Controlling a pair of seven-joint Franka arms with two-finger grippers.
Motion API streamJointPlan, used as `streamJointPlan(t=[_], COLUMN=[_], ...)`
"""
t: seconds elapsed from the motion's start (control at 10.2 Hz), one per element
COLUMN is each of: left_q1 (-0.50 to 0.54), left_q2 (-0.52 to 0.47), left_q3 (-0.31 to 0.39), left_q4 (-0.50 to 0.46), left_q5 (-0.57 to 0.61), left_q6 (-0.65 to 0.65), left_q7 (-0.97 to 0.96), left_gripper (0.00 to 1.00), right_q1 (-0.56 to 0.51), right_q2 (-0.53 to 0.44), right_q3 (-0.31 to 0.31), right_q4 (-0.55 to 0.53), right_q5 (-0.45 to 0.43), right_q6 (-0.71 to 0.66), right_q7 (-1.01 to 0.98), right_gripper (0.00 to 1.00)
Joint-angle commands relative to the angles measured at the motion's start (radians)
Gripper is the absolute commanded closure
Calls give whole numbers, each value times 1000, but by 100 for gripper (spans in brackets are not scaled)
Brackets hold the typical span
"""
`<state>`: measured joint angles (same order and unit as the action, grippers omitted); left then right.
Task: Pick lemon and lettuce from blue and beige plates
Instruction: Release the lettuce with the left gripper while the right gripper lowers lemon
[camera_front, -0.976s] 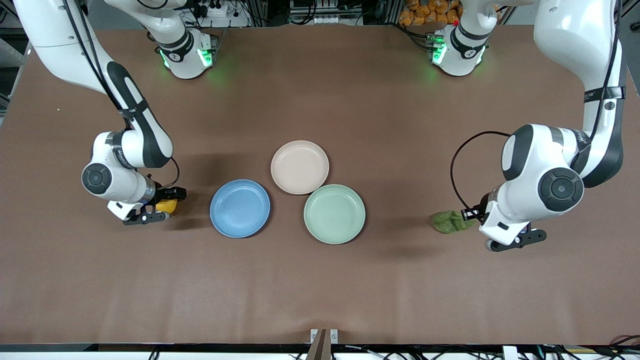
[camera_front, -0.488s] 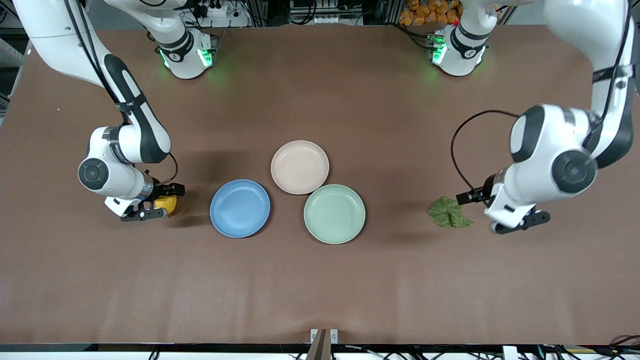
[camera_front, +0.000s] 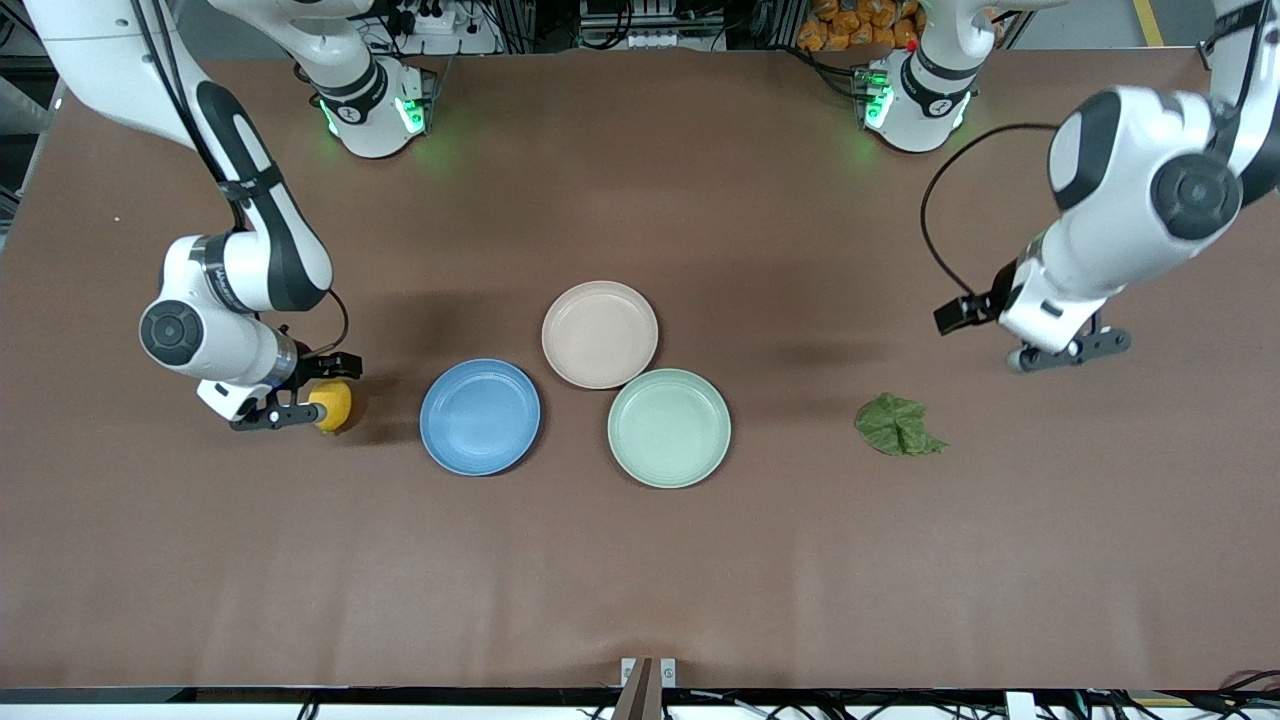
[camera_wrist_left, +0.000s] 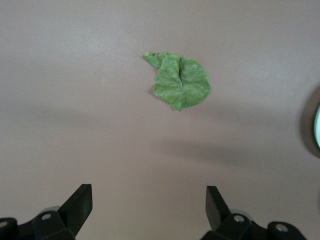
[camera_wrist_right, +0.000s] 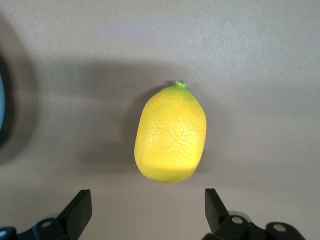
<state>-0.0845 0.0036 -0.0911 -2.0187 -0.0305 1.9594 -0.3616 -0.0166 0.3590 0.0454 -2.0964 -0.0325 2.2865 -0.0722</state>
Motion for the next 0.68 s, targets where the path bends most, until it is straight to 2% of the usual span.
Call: streamJointPlan(t=[0.0, 0.2, 0.39, 0.59], left_q1=[8, 6, 5, 2], left_q2=[-56, -33, -42, -40], left_q3=[-3, -3, -4, -12], left_q4=[23, 115, 155, 233], left_q5=[-17, 9, 15, 111], left_q6=[24, 26, 9, -93], left_q7=[29, 39, 78, 180], left_gripper=[0, 0, 0, 0], right_q1=[0, 0, 0, 0], right_q2=[-78, -110, -130, -158], right_q3=[1, 1, 1, 1], right_q4=[-79, -111, -131, -145], right_q5=[0, 0, 0, 0], right_q6=[2, 8, 8, 8], right_q7=[15, 14, 14, 14], right_gripper=[0, 0, 0, 0])
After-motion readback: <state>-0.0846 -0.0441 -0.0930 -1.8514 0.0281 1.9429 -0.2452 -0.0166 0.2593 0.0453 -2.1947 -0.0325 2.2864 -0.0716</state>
